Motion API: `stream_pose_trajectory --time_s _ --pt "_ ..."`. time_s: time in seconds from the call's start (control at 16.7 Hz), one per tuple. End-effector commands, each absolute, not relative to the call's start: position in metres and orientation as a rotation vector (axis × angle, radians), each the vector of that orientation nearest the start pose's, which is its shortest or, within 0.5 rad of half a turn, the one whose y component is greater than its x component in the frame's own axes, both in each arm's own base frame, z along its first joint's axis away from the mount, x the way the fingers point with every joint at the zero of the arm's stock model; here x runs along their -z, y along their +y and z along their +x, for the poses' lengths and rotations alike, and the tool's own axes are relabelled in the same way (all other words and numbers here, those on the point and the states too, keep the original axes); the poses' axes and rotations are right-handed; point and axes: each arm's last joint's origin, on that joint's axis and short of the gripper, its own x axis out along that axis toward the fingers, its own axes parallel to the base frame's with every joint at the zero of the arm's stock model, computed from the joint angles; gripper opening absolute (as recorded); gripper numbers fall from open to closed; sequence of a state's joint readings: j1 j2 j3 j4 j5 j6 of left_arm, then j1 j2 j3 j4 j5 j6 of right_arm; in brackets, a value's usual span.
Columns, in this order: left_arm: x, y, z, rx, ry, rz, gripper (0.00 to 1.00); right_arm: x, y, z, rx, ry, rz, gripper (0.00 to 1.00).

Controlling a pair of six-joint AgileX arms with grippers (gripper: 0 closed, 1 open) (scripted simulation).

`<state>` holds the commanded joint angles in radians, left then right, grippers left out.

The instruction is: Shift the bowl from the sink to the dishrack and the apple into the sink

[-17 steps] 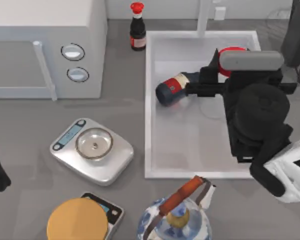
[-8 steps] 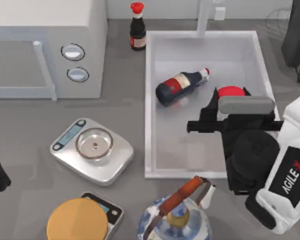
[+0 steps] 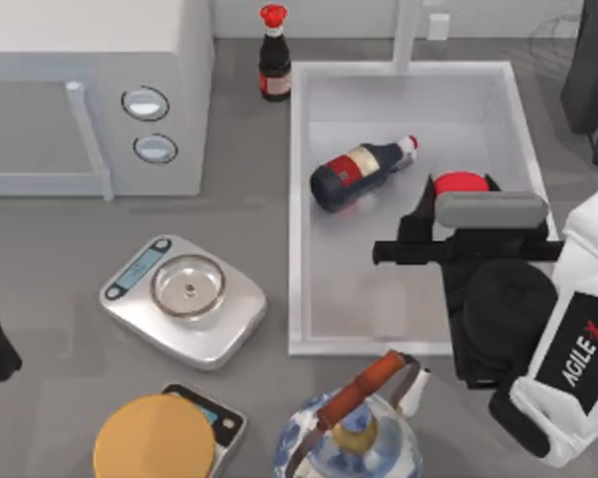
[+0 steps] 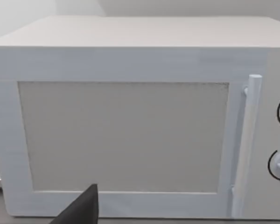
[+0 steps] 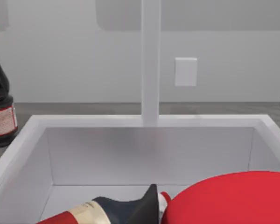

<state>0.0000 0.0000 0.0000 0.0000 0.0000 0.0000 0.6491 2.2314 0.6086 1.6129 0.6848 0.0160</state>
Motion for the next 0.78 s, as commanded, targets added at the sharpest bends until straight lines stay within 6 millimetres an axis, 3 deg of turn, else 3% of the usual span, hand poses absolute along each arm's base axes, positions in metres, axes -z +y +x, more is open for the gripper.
stream_pose_trajectory --time_s 0.54,0.78 --pt "-0.1600 -0.0012 0.1057 0.000 0.000 0.000 1.00 -0.0590 0.1836 0.2703 0.010 0.000 0.000 0.98" --pt "-0.1600 -0.0012 0.1057 0.000 0.000 0.000 1.00 -0.0590 0.1836 0.2703 0.010 0.000 0.000 1.00"
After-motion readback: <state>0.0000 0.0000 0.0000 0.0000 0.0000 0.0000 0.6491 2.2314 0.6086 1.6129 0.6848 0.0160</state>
